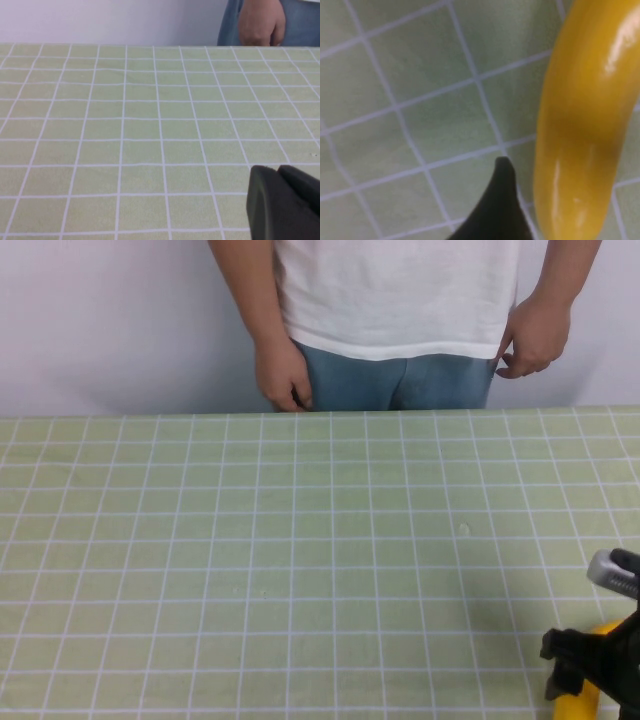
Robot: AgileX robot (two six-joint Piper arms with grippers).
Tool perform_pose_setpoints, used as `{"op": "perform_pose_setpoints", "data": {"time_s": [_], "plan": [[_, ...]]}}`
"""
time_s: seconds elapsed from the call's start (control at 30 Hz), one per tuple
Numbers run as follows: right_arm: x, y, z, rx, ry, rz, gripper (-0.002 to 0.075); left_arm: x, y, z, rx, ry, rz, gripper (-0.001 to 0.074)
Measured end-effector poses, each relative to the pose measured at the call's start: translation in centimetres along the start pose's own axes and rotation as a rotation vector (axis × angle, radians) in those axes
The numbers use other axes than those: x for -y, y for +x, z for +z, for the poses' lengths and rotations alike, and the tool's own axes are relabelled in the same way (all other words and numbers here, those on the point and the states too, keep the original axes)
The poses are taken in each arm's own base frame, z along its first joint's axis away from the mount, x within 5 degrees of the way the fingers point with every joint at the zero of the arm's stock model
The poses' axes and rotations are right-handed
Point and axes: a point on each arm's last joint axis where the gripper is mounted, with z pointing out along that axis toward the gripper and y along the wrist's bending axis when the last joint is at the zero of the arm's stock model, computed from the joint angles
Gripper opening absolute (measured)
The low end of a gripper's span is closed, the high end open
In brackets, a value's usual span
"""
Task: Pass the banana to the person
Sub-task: Pick up the banana, then hand the grabbed banana to the person
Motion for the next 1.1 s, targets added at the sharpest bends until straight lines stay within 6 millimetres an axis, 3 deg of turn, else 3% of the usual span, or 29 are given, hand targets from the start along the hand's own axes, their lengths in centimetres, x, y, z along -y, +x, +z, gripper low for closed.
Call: {"op": "perform_pose_setpoints", "data": {"time_s": [0.07,0.17,0.2,0.23,0.27,0.67,0.77,0.87,1.1], "plan": [[0.1,-0.1,0.4,-0.01,0.014,-0.005,0.0493,0.0,0.0,0.0,0.0,0.0,0.0,-0.0004],[0.2,-0.1,1.0,-0.023,0.033,-0.014,0.034,0.0,0.0,0.0,0.0,0.0,0.0,-0.0004],[0.6,0.5,1.5,-0.062,0.052,0.012,0.0412,0.0,0.0,0.0,0.0,0.0,0.0,-0.0004],[0.2,-0.1,1.3,-0.032,0.041,-0.017,0.0239,0.0,0.0,0.0,0.0,0.0,0.0,-0.0004],[0.2,-0.1,1.4,-0.034,0.042,-0.017,0.0216,0.0,0.0,0.0,0.0,0.0,0.0,-0.0004],[0.1,-0.1,0.6,-0.006,0.023,-0.05,0.02,0.0,0.0,0.0,0.0,0.0,0.0,-0.0004],[-0.1,-0.2,-1.3,0.061,-0.021,-0.065,0.02,0.0,0.0,0.0,0.0,0.0,0.0,-0.0004],[-0.8,-1.0,-4.8,0.167,-0.059,-0.124,0.02,0.0,0.0,0.0,0.0,0.0,0.0,-0.0004],[-3.0,-3.0,-16.7,0.509,-0.191,-0.193,0.02,0.0,0.0,0.0,0.0,0.0,0.0,-0.0004]]}}
